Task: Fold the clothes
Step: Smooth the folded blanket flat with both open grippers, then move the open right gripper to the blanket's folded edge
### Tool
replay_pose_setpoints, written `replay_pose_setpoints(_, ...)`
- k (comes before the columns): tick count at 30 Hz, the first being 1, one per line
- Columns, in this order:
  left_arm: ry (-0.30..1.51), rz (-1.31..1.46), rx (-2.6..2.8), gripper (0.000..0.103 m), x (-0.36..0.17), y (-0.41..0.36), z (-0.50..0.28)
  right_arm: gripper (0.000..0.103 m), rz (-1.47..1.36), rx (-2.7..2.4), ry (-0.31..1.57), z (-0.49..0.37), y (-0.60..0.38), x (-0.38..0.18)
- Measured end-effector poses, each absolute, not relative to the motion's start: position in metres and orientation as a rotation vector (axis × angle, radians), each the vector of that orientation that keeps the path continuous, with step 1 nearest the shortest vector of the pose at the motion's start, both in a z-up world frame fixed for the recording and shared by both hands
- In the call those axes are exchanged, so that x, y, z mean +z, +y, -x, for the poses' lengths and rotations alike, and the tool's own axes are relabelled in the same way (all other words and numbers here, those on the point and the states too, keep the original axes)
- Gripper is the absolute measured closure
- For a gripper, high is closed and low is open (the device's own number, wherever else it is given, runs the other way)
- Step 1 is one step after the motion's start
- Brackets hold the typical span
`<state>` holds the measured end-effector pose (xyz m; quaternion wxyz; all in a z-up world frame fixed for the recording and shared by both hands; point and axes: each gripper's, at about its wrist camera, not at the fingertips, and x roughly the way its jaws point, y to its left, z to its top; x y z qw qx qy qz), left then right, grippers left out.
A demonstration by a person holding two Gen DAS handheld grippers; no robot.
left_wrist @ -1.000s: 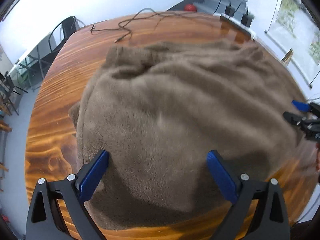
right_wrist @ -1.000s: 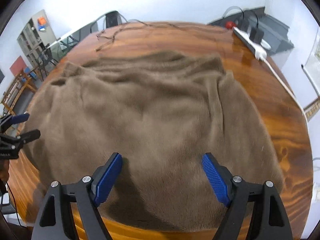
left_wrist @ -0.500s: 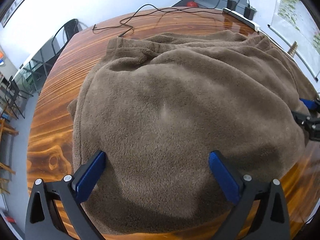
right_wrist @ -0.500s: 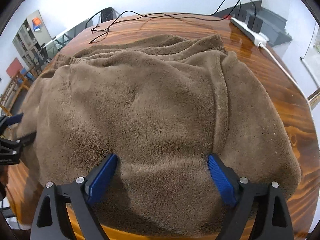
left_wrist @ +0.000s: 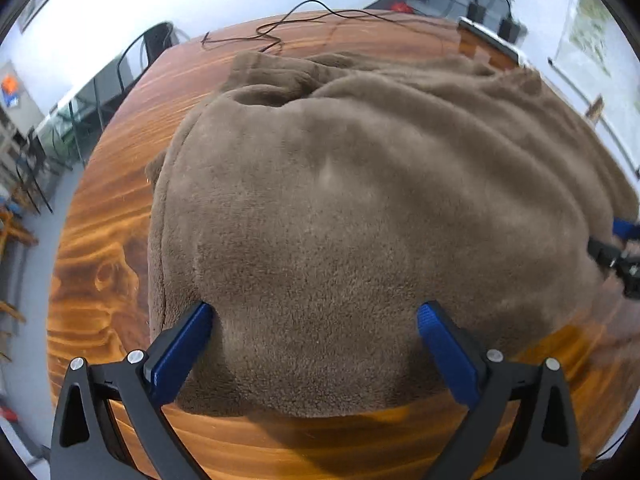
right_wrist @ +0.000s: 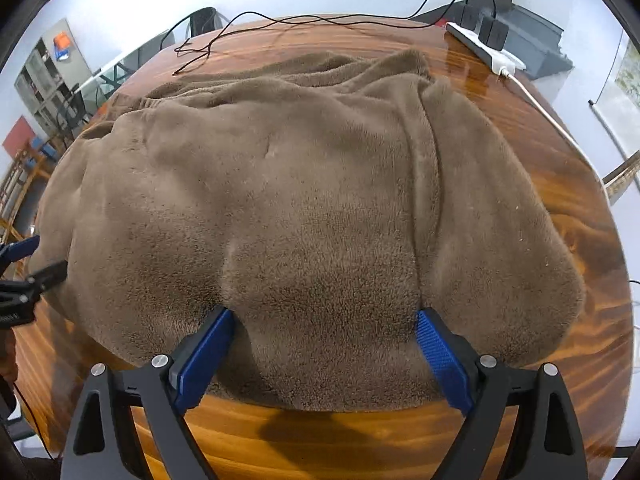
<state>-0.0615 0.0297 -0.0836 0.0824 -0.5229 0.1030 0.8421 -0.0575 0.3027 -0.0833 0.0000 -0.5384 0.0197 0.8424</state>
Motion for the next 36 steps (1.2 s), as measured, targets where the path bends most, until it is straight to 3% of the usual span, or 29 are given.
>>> replay_pose_setpoints(3,0.268,1.572,2.510,0.000,-0.078,0.027,0.064,0.001,1.710,2.642,0.026,0.059,0.299,-0.087)
replay_pose_setpoints(10,-0.008,1.515,2.613,0.000,-0.043,-0.019,0.075,0.001,1.631,2.672,0.042,0.054,0.299,-0.066)
replay_pose_setpoints(16,-0.247,1.636,2.647,0.000,-0.057,-0.066,0.117,0.001,1.473,2.651,0.096,0.057,0.327,-0.041)
replay_pose_setpoints(23,-0.258,1.646,2.651,0.000,-0.066,-0.080,0.143,0.001,1.417,2.601,0.175,0.064,0.359,-0.032)
replay_pose_setpoints(29,-0.328,1.674,2.609,0.000,-0.070,-0.087,0.155,0.001,1.404,2.606,0.144,0.072,0.366,-0.030)
replay_pose_setpoints(36,-0.287,1.688,2.597,0.000,-0.075,-0.080,0.163,0.001,1.390,2.612,0.107,0.080,0.375,-0.028)
